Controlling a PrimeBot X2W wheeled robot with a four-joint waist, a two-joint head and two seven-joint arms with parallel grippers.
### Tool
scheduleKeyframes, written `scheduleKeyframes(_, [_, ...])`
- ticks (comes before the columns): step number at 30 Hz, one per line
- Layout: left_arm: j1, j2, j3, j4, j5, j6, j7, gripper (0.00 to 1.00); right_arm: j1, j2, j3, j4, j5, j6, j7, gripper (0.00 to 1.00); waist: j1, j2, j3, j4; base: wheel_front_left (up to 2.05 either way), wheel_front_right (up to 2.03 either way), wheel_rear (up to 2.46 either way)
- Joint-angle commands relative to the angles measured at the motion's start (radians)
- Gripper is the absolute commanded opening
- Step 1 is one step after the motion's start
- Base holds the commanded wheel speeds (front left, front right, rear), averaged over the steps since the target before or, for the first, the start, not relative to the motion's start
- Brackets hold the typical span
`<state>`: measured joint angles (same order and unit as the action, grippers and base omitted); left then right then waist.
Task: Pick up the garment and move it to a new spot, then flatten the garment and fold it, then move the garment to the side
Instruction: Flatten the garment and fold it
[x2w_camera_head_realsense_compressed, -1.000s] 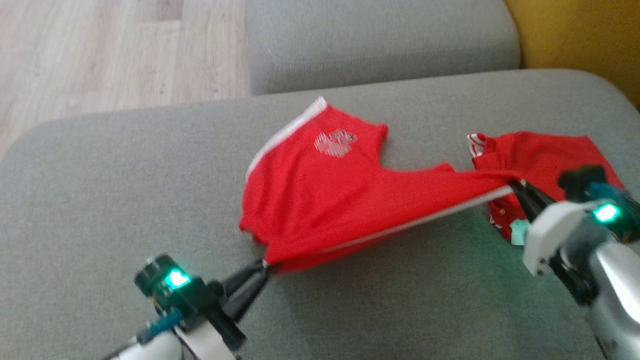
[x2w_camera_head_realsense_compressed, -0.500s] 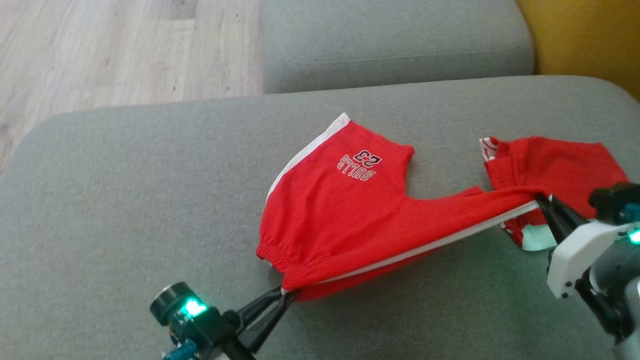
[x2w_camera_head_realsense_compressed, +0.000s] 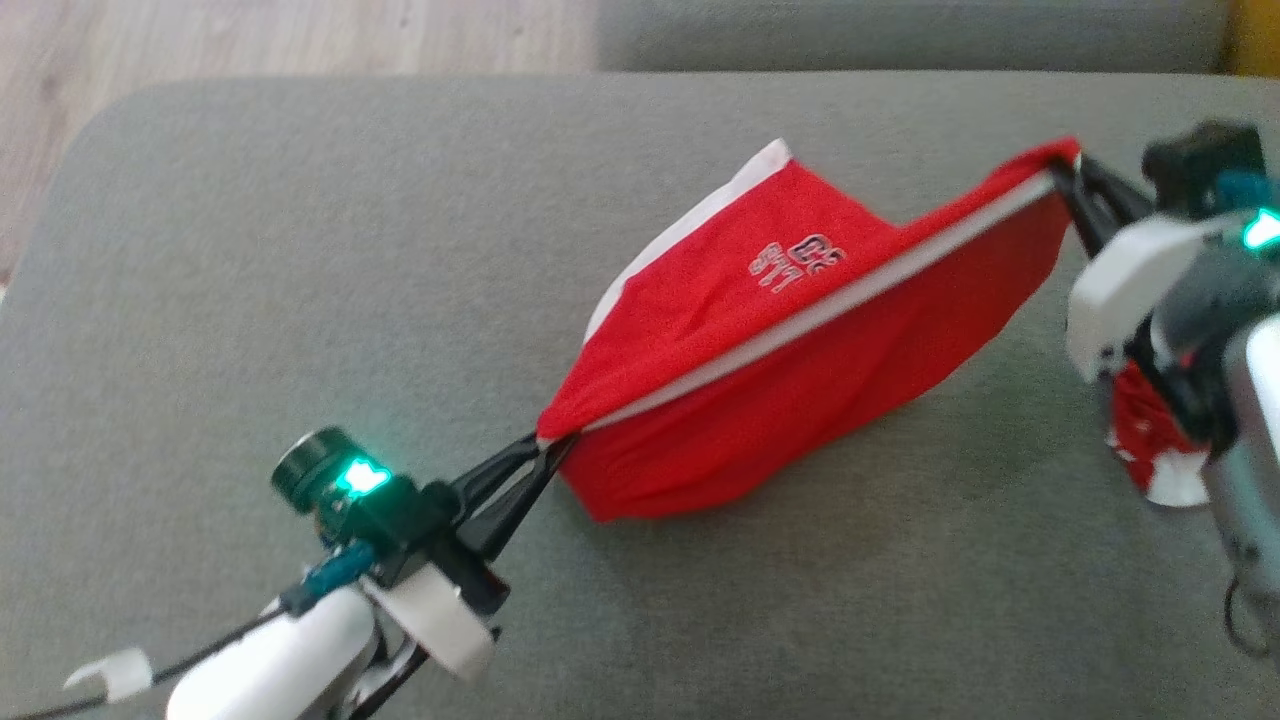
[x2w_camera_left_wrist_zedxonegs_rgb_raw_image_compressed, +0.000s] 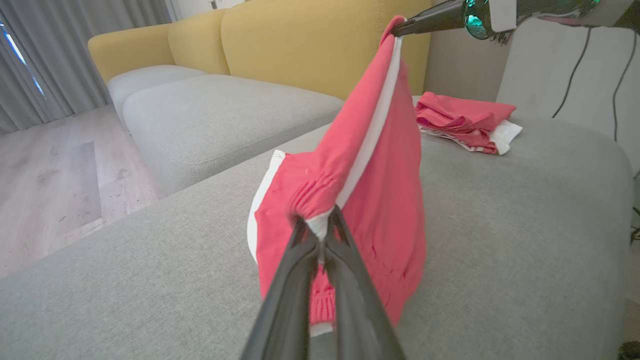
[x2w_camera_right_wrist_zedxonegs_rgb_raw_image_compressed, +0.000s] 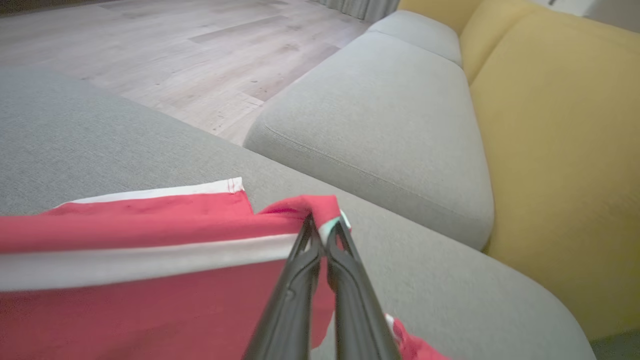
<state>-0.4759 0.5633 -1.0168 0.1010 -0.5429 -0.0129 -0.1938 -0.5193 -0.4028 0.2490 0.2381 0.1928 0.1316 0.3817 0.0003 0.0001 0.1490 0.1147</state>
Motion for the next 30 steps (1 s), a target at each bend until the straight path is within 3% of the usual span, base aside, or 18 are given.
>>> scheduleKeyframes(1, [-0.064,0.015,0.043,-0.011,0.011,-0.006,-0.005,0.00,-0.056,-0.029,0.017,-0.017,-0.004,-0.001,-0.011,0.00,-0.0003,-0.0001,0.042,0.043,0.00,0.00,0.00])
scheduleKeyframes(12, [-0.175,-0.095,0.022,0.147,0.025,-0.056,-0.025,0.00,-0.307,-0.072,0.233,0.241,-0.015,-0.001,-0.073,0.00,-0.0003,-0.0001,0.144,0.157,0.00,0.00,0.00])
scheduleKeyframes(20, [-0.222,-0.166,-0.001,0.244,0.029,-0.082,-0.045,0.00,-0.406,-0.074,0.313,0.407,-0.011,-0.001,-0.100,0.00,-0.0003,-0.0001,0.187,0.213,0.00,0.00,0.00])
scheduleKeyframes(29, [-0.244,-0.208,-0.015,0.306,0.028,-0.099,-0.060,0.00,-0.466,-0.054,0.366,0.524,0.009,-0.001,-0.135,0.00,-0.0003,-0.0001,0.210,0.237,0.00,0.00,0.00])
scheduleKeyframes(30, [-0.246,-0.211,-0.016,0.312,0.029,-0.100,-0.061,0.00,-0.470,-0.051,0.371,0.535,0.012,-0.001,-0.140,0.52,-0.0003,-0.0001,0.212,0.238,0.00,0.00,0.00])
